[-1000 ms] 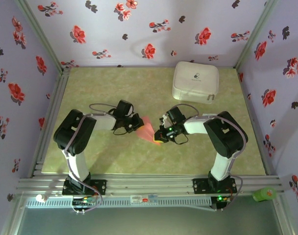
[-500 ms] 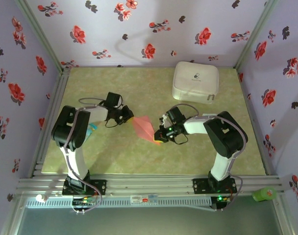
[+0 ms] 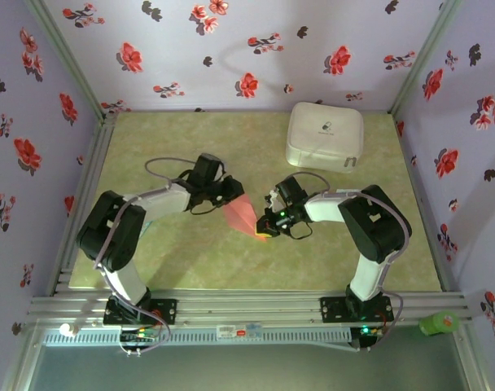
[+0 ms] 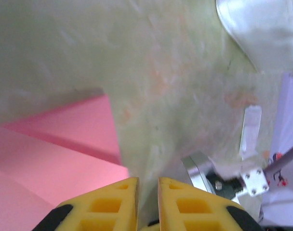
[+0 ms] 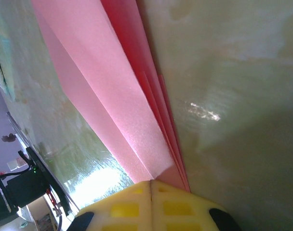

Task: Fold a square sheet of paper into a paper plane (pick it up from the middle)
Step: Fourth fold the wing at the center of the table.

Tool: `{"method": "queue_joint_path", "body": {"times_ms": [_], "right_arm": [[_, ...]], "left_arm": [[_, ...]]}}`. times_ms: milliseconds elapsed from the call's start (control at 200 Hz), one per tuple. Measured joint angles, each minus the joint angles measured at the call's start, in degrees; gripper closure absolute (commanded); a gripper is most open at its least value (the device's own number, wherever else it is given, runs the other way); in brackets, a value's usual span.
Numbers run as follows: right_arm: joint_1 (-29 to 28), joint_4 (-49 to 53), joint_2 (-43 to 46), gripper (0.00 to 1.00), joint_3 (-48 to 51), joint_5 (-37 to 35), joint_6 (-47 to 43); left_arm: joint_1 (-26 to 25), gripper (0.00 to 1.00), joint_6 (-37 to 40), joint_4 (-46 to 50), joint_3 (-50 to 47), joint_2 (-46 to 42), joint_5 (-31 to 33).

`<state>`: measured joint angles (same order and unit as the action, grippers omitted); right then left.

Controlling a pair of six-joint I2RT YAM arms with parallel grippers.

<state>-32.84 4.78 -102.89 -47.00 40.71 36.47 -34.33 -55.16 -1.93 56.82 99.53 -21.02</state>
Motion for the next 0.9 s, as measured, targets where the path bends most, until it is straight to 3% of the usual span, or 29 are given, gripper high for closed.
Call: {"method": "queue_joint_path", "body": {"times_ms": [260, 635, 900], "right_arm": [[0.02, 0.96, 1.53, 0.91, 0.33, -1.62, 1.29], [0.09, -1.29, 13.57, 0.61, 7.34, -5.42, 10.12], [0.24, -4.70, 14.34, 0.64, 12.20, -6.43, 16.31]], "left_arm": [[-1.66, 0.83, -0.35, -2.38, -3.43, 5.81, -0.59], [-0.48, 0.84, 0.22, -3.63, -4.39, 6.49, -1.07], [-0.48, 0.85, 0.22, -3.67, -4.44, 6.49, -1.11]]}}
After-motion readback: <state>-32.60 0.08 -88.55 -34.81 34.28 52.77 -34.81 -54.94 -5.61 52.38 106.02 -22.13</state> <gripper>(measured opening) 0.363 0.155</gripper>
